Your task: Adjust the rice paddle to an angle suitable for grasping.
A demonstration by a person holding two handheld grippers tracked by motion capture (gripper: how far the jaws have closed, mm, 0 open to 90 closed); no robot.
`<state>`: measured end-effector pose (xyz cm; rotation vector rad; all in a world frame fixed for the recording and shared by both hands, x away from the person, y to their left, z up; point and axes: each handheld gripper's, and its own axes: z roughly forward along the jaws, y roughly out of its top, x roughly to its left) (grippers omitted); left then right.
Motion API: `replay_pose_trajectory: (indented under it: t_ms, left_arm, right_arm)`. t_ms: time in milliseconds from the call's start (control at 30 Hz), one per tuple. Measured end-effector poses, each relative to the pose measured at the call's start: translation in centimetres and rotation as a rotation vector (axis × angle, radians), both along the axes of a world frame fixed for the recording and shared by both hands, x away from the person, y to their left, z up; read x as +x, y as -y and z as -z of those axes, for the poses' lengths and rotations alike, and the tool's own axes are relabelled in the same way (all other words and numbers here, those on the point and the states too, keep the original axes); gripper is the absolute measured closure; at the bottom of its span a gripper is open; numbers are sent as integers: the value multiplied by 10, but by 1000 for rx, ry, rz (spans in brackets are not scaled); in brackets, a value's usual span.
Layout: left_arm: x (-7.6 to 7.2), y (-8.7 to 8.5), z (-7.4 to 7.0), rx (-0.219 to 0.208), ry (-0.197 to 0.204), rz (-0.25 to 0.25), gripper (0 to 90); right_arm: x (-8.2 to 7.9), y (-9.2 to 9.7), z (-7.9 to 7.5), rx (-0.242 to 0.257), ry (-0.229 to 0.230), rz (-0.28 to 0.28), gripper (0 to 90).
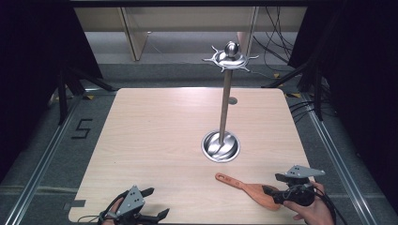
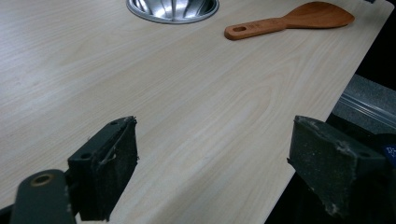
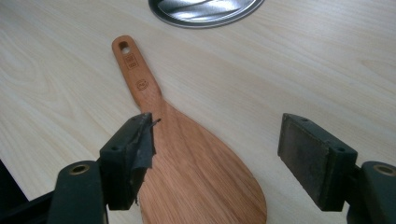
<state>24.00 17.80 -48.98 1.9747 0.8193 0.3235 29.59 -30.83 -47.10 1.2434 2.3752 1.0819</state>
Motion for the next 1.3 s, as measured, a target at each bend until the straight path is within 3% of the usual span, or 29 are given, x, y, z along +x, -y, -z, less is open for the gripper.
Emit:
replay_pose_trajectory:
  t_ms: [267,300,333,367,600,733,833,900,967,1000,1033,1100,1300]
  left_arm:
    - [1,-1,0,10,18,15,149]
    - [1,-1,0,14,19,17,149]
    - [1,-1,0,9,17,16,149]
    - [1,-1,0,8,16,15,149]
    - [0,1,0,-15,-4,-7,149]
    - [1,0,0,6,15,14,149]
    - [1,-1,0,10,15,16,149]
    - [0,1,1,-19,-6,-9,149]
    - [2,0,1,4,10,14,149]
    - [1,1,2,-14,-5,-4,149]
    - [1,1,2,-10,-2,0,148]
    - [1,2,2,-20,-5,-5,149]
    - [1,0,1,2,-5,-3,149]
  right_arm:
    - [0,-2,0,0,-6,-6,281]
    - [-1,-4,0,11,-31,7,281]
    - [1,-2,0,-5,-5,-13,281]
    - [1,-3,1,14,-17,-27,281]
    - [0,-7,1,1,-28,-20,281]
    - [0,-11,0,-4,-32,-20,282]
    - [1,-14,-1,-20,-29,-42,283]
    - [1,-16,-1,-24,-28,-43,284]
    - [3,-19,-3,-50,-13,-68,296]
    - [3,-19,-3,-50,-13,-68,296]
    - [6,-21,-5,-67,15,-84,297]
    - [7,-25,-7,-63,6,-93,301]
    - [11,-37,-9,-84,14,-124,311]
